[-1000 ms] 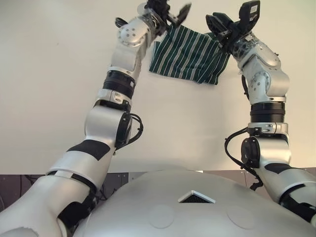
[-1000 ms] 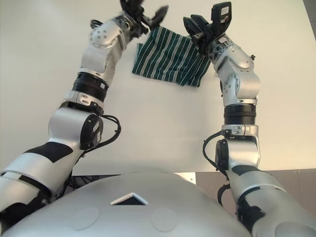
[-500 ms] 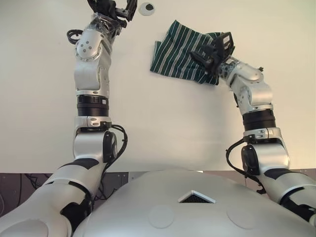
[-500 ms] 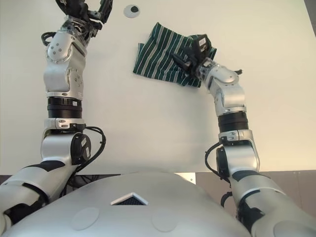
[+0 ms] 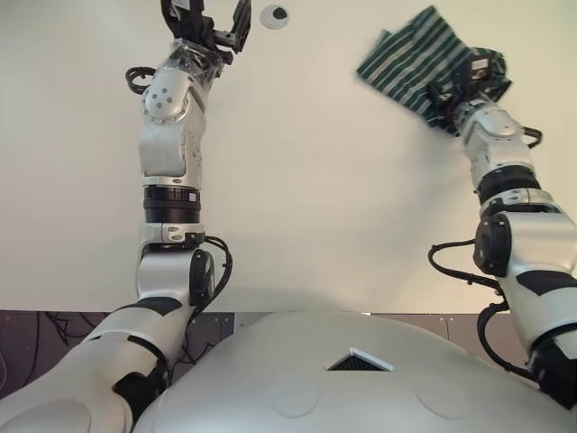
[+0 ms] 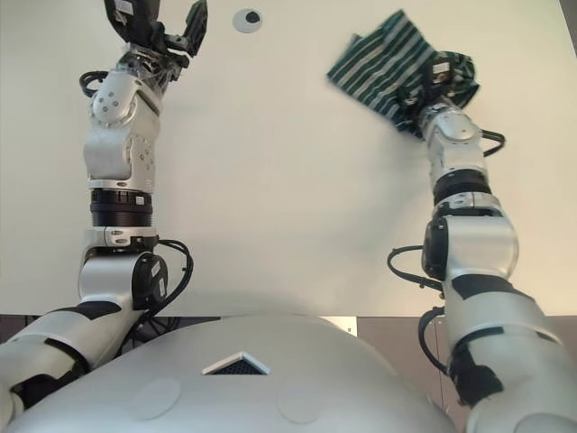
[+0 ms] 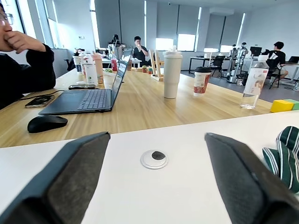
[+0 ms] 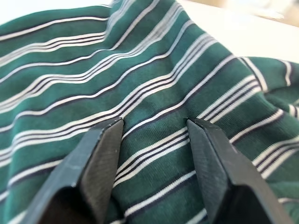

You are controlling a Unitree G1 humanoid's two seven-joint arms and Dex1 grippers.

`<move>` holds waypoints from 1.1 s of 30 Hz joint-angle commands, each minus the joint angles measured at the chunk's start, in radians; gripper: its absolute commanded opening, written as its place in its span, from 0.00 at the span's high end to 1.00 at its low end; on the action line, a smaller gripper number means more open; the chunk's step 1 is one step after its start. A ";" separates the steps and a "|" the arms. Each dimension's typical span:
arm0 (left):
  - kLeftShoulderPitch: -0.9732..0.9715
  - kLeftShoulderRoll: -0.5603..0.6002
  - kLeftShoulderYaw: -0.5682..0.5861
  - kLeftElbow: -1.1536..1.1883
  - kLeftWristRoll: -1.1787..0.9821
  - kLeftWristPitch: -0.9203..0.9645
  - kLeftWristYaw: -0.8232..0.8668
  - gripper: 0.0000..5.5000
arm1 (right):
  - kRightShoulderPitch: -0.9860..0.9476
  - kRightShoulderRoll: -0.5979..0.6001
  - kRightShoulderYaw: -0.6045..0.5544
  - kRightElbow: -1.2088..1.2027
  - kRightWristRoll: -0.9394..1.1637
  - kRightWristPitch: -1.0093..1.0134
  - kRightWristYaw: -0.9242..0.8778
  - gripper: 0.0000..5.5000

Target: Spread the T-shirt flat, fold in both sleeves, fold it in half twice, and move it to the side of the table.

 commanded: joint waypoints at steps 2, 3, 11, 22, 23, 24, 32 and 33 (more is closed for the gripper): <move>-0.050 0.001 -0.006 0.054 -0.007 -0.024 -0.018 0.32 | -0.002 -0.015 -0.068 0.067 0.008 -0.032 -0.035 0.56; -0.048 0.001 -0.005 0.057 -0.006 -0.027 -0.019 0.32 | -0.011 -0.008 -0.088 0.064 0.024 -0.052 -0.013 0.56; -0.049 -0.013 -0.002 0.100 -0.008 -0.071 -0.015 0.32 | -0.034 0.011 -0.181 -0.150 0.127 -0.264 0.118 0.56; -0.066 -0.038 0.016 0.151 0.002 -0.162 0.043 0.32 | -0.037 0.026 -0.172 -0.182 0.123 -0.184 0.098 0.56; -0.068 -0.041 0.020 0.157 -0.001 -0.172 0.047 0.32 | -0.045 0.030 -0.166 -0.161 0.114 -0.182 0.095 0.56; -0.071 -0.043 0.023 0.164 -0.004 -0.178 0.051 0.32 | -0.053 0.034 -0.162 -0.140 0.108 -0.176 0.091 0.56; -0.117 -0.050 0.009 0.242 0.028 -0.262 0.097 0.32 | -0.059 0.048 -0.156 -0.044 0.087 -0.168 0.067 0.56; -0.119 -0.049 0.008 0.250 0.037 -0.281 0.110 0.32 | -0.059 0.049 -0.154 -0.038 0.086 -0.167 0.065 0.56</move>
